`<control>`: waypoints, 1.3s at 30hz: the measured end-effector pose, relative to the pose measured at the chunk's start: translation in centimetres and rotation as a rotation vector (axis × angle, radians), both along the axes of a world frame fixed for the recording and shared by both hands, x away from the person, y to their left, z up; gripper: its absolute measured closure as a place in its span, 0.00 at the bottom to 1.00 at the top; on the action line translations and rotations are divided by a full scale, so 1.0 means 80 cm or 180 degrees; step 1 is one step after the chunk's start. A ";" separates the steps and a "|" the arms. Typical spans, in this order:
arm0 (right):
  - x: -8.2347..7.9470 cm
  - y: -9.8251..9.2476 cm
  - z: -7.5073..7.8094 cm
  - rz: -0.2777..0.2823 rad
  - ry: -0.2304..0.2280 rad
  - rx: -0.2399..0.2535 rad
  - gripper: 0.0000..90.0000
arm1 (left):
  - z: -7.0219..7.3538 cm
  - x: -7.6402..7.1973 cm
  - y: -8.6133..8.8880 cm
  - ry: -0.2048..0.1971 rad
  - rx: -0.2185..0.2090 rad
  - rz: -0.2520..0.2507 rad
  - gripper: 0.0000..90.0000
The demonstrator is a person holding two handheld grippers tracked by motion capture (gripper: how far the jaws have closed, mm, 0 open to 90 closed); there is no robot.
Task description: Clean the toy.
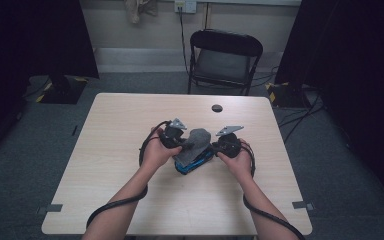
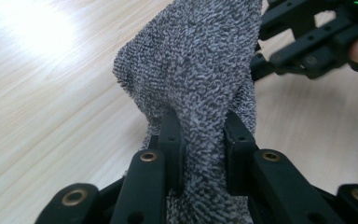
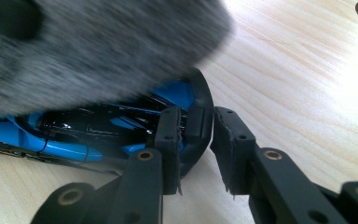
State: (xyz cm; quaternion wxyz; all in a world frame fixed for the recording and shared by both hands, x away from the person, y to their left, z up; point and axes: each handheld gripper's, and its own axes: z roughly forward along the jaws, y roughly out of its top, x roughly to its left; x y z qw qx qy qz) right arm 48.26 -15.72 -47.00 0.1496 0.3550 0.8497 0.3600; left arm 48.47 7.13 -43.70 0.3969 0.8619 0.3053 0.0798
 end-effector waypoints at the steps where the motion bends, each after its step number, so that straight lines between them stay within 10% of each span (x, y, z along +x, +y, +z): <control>1: 0.000 0.000 0.000 0.0000 0.0000 0.0006 0.80 | -0.001 0.002 -0.004 0.0012 0.0016 0.0010 0.82; 10: 0.002 0.000 0.000 0.0024 0.0011 0.0001 0.81 | -0.016 0.009 -0.019 0.0091 0.0095 0.0029 0.82; 39: 0.000 0.005 0.003 0.0026 0.0007 -0.0110 0.81 | -0.023 -0.044 0.050 0.0056 0.0140 -0.0057 0.81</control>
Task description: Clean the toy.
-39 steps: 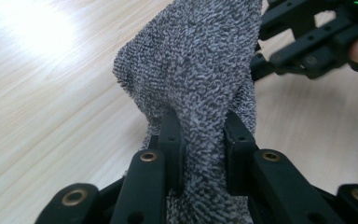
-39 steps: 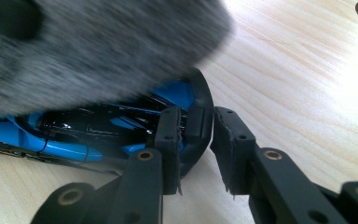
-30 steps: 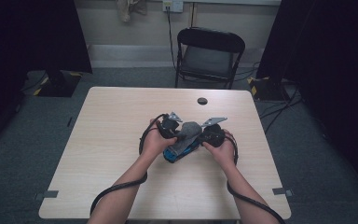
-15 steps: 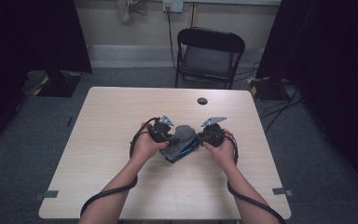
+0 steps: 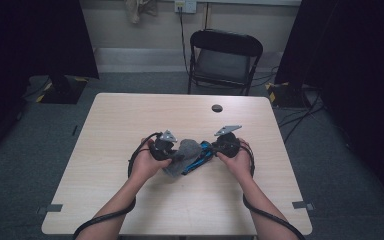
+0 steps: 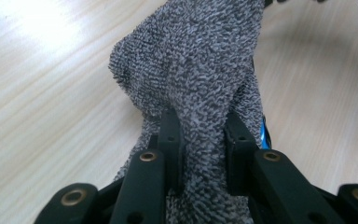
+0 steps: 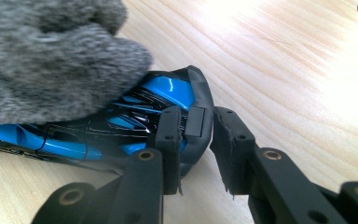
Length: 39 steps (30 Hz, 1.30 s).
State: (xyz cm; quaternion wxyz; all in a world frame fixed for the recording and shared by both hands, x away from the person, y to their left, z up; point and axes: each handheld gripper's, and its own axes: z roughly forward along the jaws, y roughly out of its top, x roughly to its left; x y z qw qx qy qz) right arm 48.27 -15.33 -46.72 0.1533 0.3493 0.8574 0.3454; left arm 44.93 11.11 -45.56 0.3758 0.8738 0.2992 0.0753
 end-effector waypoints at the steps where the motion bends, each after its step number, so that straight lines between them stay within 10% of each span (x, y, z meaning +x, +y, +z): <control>1: 0.000 0.000 0.000 -0.0001 0.0001 0.0001 0.81 | -0.001 -0.002 0.003 0.0004 0.0015 -0.0010 0.81; 18: -0.002 0.000 0.000 -0.0061 0.0008 0.0010 0.81 | -0.005 -0.031 0.031 0.0102 -0.0025 -0.0057 0.82; 26: -0.002 0.000 -0.001 -0.0076 0.0022 0.0048 0.81 | 0.026 -0.005 -0.025 -0.0132 -0.0175 -0.0164 0.81; 39: -0.001 -0.005 -0.004 -0.0101 0.0030 0.0145 0.81 | 0.008 0.015 -0.076 -0.0094 -0.0056 -0.0250 0.81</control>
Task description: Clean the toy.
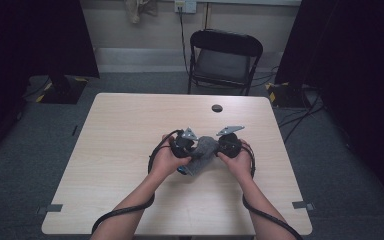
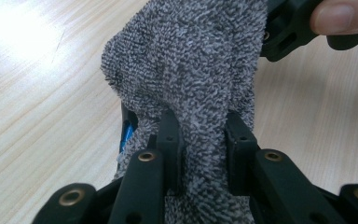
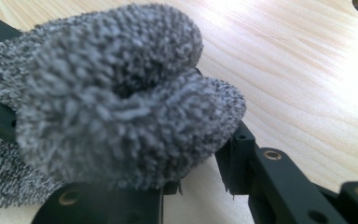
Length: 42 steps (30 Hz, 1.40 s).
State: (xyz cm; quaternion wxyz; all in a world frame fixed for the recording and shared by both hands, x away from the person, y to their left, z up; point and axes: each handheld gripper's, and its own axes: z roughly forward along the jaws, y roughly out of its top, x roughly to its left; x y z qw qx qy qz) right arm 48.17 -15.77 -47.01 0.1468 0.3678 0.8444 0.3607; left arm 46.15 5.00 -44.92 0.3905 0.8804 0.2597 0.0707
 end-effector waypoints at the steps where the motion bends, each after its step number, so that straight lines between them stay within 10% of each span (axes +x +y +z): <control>1: 0.000 0.000 0.000 0.0009 -0.0004 -0.0012 0.81 | 0.000 -0.001 0.001 0.0014 -0.0006 -0.0003 0.81; 42: -0.001 0.008 0.004 0.0040 -0.0025 -0.0174 0.81 | -0.027 -0.068 0.127 0.0245 0.0079 0.0101 0.81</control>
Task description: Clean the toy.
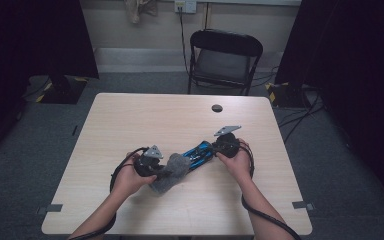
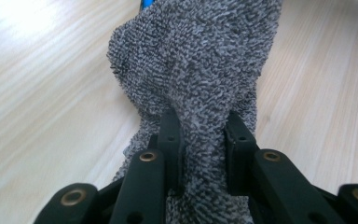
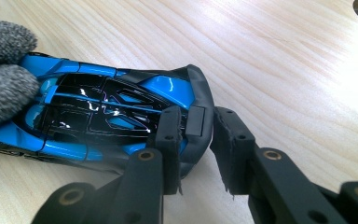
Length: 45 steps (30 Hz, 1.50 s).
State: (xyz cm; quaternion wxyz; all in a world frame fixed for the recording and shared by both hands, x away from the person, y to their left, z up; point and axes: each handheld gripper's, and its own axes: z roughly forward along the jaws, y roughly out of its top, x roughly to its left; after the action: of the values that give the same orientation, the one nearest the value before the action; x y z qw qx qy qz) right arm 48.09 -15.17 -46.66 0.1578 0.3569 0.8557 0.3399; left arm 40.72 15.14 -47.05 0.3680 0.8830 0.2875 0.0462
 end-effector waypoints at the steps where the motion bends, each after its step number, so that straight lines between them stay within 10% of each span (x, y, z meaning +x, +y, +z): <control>1: 0.000 0.000 0.000 0.0001 -0.0002 -0.0002 0.81 | 0.000 0.000 0.002 0.0007 0.0003 0.0000 0.81; 17: -0.001 0.000 -0.001 -0.0014 -0.0011 0.0019 0.81 | 0.000 -0.005 0.014 -0.0029 0.0014 0.0026 0.80; 23: -0.001 -0.001 -0.001 -0.0009 -0.0014 0.0033 0.81 | 0.010 0.002 0.010 -0.0391 -0.0182 0.0180 0.31; 29: -0.001 0.001 -0.001 -0.0013 -0.0014 0.0012 0.81 | 0.009 0.010 -0.010 -0.0393 -0.0134 0.0135 0.22; 33: -0.002 0.001 0.000 -0.0014 -0.0015 0.0008 0.81 | -0.007 0.011 -0.019 -0.0256 -0.0078 0.0138 0.26; 41: -0.001 0.000 -0.001 -0.0010 -0.0014 0.0020 0.81 | -0.013 0.005 -0.017 -0.0023 -0.0073 0.0020 0.74; 45: -0.001 0.000 -0.001 -0.0014 -0.0014 0.0031 0.81 | -0.001 0.006 0.002 -0.0137 -0.0039 0.0160 0.76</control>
State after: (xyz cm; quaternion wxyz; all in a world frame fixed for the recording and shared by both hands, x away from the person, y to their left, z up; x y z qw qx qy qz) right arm 47.97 -15.19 -46.76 0.1586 0.3589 0.8529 0.3445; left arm 41.20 15.32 -47.13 0.3782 0.8721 0.3020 0.0726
